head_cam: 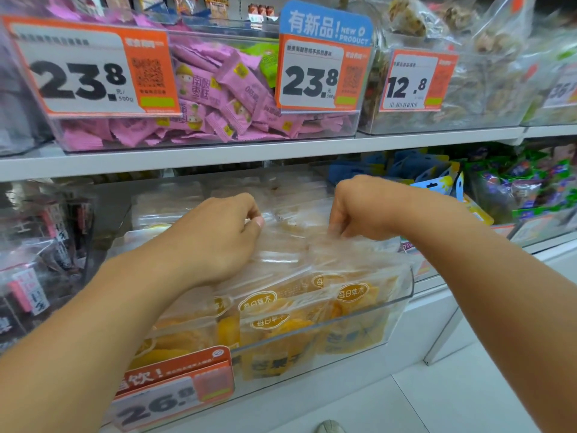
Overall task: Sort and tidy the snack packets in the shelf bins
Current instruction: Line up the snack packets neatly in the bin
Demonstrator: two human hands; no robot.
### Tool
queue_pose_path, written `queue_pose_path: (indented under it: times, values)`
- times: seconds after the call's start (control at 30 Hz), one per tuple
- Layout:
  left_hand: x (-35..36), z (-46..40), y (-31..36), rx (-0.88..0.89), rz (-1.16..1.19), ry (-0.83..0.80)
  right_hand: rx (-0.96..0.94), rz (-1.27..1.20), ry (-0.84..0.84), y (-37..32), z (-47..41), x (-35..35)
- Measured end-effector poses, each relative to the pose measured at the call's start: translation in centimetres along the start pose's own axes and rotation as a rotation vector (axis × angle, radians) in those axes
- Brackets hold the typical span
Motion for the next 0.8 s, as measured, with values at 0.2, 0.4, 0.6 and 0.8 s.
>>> queue_pose_path:
  times: [0.2,0.4,0.6,0.8]
  values:
    - [-0.2,0.7,-0.5,0.007,-0.005,-0.034,-0.019,-0.008,-0.045,-0.5,0.4,0.0]
    - [0.4,0.8,-0.8,0.035,-0.034,-0.082,-0.066,-0.172,0.272,-4.4,0.0,0.3]
    - [-0.6,1.3,-2.2,0.032,-0.098,-0.013,0.028,-0.114,0.073,-5.0,-2.1,0.7]
    - [-1.0,2.1,-2.4,-0.038,-0.089,0.004,0.132,0.014,0.285,-5.3,-2.5,1.2]
Point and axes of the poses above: each hand's wrist, its own z-axis away from the middle knuckle, its own x-axis out of the palm, y = z × x, the point moved 4 cm from there along -z, towards the middle knuckle
